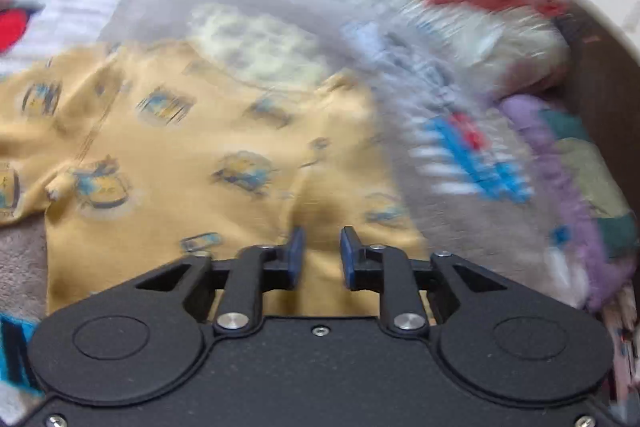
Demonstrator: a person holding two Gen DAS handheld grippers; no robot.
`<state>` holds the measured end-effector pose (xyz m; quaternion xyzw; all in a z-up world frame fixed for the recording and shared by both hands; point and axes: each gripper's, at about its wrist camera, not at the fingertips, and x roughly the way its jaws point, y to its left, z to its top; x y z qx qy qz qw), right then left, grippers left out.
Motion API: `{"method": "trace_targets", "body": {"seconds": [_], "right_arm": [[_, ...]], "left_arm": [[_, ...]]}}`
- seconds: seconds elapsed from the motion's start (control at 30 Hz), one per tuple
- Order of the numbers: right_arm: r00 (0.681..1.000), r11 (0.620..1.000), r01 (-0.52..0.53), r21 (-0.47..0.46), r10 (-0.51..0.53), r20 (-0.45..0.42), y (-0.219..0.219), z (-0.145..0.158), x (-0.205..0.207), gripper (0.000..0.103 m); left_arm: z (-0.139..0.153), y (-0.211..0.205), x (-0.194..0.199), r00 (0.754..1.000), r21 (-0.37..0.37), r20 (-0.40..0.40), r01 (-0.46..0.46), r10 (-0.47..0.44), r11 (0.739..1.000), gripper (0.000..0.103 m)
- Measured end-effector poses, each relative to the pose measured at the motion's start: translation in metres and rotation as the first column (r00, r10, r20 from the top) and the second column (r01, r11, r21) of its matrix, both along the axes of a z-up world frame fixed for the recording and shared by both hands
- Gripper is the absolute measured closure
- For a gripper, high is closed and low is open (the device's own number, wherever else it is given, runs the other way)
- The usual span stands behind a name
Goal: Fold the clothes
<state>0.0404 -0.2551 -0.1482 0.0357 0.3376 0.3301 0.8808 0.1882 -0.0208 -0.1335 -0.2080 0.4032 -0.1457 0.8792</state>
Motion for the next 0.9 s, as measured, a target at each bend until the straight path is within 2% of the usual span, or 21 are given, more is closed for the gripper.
{"method": "trace_targets", "body": {"seconds": [0.1,0.23,0.47,0.57,0.7,0.8,0.9], "right_arm": [[1.0,1.0,-0.004,0.0,0.004,-0.003,0.0,-0.001,0.0,0.084],[1.0,1.0,-0.011,0.002,0.011,-0.006,0.0,-0.002,0.0,0.084],[0.999,1.0,-0.025,0.017,0.026,-0.039,0.0,-0.006,0.005,0.084],[0.998,0.999,-0.023,0.033,0.025,-0.051,-0.002,-0.008,0.007,0.084],[0.998,0.999,-0.023,0.048,0.026,-0.06,-0.004,-0.009,0.009,0.084],[0.997,0.998,-0.024,0.06,0.027,-0.066,-0.005,-0.01,0.011,0.084],[0.997,0.997,-0.02,0.071,0.026,-0.071,-0.007,-0.01,0.012,0.084]], "left_arm": [[0.015,-0.01,0.009,0.998,0.005,0.058,0.031,-0.032,0.999,0.09],[0.016,-0.031,0.034,0.995,0.045,0.069,0.076,-0.079,0.996,0.091],[-0.003,-0.042,0.091,0.999,0.094,0.019,0.038,-0.04,0.995,0.09],[0.004,-0.044,0.1,0.998,0.085,0.039,0.053,-0.057,0.995,0.091],[-0.002,-0.046,0.118,0.999,0.122,0.022,0.044,-0.047,0.992,0.09],[-0.002,-0.039,0.129,0.999,0.074,0.013,0.032,-0.033,0.997,0.091],[0.007,-0.028,0.126,0.999,-0.004,0.044,0.032,-0.032,0.999,0.091]]}}
